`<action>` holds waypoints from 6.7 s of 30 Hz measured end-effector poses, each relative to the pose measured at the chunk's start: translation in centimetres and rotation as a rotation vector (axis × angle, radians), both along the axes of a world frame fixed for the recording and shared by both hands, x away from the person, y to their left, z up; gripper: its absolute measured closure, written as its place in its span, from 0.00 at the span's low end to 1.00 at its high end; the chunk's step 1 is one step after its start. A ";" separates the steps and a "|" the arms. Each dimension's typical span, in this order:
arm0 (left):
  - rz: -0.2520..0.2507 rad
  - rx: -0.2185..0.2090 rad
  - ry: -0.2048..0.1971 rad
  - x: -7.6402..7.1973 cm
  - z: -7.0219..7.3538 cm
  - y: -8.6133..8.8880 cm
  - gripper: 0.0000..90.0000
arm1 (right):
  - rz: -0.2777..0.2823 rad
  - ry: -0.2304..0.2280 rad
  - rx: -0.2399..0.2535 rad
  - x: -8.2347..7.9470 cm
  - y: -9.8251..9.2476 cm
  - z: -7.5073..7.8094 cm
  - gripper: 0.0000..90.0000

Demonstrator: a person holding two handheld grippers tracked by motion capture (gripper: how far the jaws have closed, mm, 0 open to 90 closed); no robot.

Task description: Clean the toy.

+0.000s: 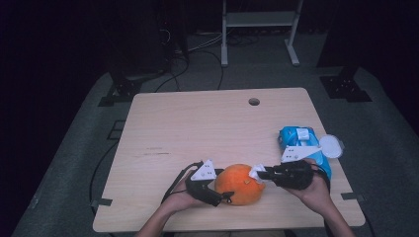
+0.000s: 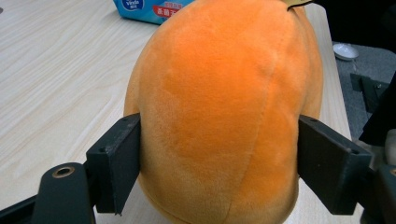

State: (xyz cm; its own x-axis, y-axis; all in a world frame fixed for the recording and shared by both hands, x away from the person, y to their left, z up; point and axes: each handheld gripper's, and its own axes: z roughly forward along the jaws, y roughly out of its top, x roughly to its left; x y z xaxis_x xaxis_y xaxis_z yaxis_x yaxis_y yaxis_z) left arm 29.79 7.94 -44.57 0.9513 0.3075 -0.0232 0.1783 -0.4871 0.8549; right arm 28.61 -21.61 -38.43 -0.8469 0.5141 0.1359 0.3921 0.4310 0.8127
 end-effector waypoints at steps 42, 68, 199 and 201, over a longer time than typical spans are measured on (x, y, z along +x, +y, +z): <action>0.118 -0.100 0.021 0.9 1.0 -0.1 0.09 | -0.053 0.028 0.019 1.4 0.3 -1.6 0.87; 0.048 -0.080 0.055 0.2 0.1 -1.1 0.12 | 0.038 -0.077 -0.034 -1.1 4.4 -1.1 0.87; 0.146 -0.066 -0.006 -0.4 0.0 -2.5 0.24 | -0.029 -0.123 -0.038 -1.4 3.6 -0.5 0.86; 0.117 -0.022 -0.087 -1.1 0.2 -3.0 0.26 | 0.009 -0.115 -0.027 -1.9 4.9 -0.6 0.86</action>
State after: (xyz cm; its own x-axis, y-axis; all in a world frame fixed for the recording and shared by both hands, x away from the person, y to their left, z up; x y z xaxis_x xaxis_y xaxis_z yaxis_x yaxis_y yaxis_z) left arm 28.67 4.95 -44.39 0.9077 0.4167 0.0495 0.1579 -0.4485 0.8797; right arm 26.70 -16.75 -39.05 -0.8606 0.5087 0.0235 0.2927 0.4563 0.8403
